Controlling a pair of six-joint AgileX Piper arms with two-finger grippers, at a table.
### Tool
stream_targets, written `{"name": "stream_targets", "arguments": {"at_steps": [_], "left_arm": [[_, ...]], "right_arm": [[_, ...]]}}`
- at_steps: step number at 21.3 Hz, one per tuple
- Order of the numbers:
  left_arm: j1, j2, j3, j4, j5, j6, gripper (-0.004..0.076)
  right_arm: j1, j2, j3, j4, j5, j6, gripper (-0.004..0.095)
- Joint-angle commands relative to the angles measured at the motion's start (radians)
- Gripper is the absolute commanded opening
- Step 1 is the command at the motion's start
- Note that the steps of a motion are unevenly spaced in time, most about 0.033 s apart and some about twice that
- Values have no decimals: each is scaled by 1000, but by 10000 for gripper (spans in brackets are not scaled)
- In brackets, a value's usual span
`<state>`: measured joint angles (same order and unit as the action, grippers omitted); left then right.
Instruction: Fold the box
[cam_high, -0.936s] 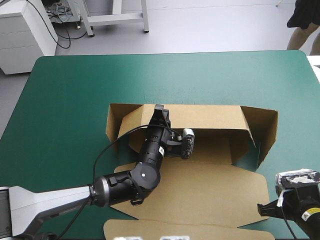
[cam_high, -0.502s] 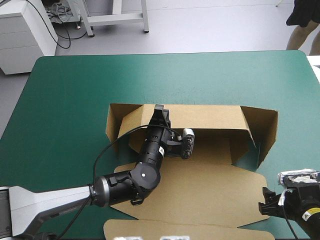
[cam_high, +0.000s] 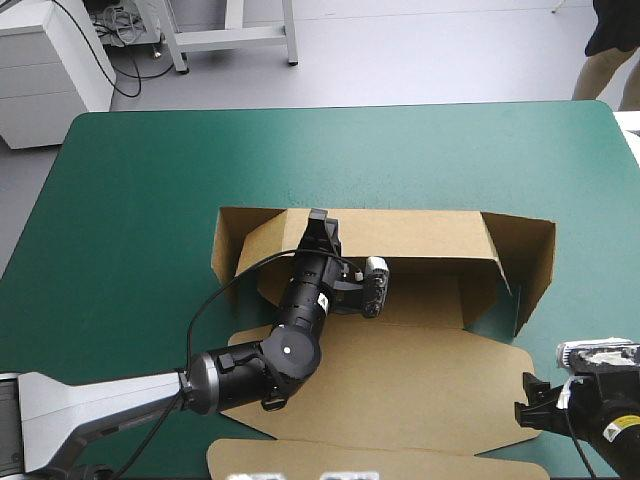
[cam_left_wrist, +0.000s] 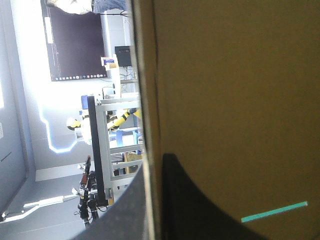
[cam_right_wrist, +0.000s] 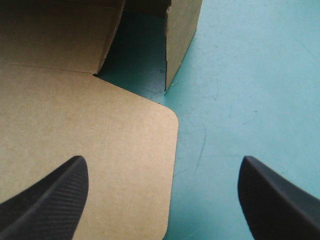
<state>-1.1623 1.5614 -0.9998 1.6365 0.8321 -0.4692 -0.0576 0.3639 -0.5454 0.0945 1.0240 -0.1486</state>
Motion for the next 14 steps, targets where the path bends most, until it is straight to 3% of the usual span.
{"name": "stream_targets", "arguments": {"at_steps": [1,7,14], "left_arm": [[-11,-27,-19,24,-3,-9,-10],[-11,-27,-19,24,7,-9,-10],[-11,-27,-19,24,10,-11,-10]], "right_arm": [[-5,12,-46,22,-62,34,683],[-5,116,-246,28,-21,105,562],[-5,422,-519,26,-21,90,553]]}}
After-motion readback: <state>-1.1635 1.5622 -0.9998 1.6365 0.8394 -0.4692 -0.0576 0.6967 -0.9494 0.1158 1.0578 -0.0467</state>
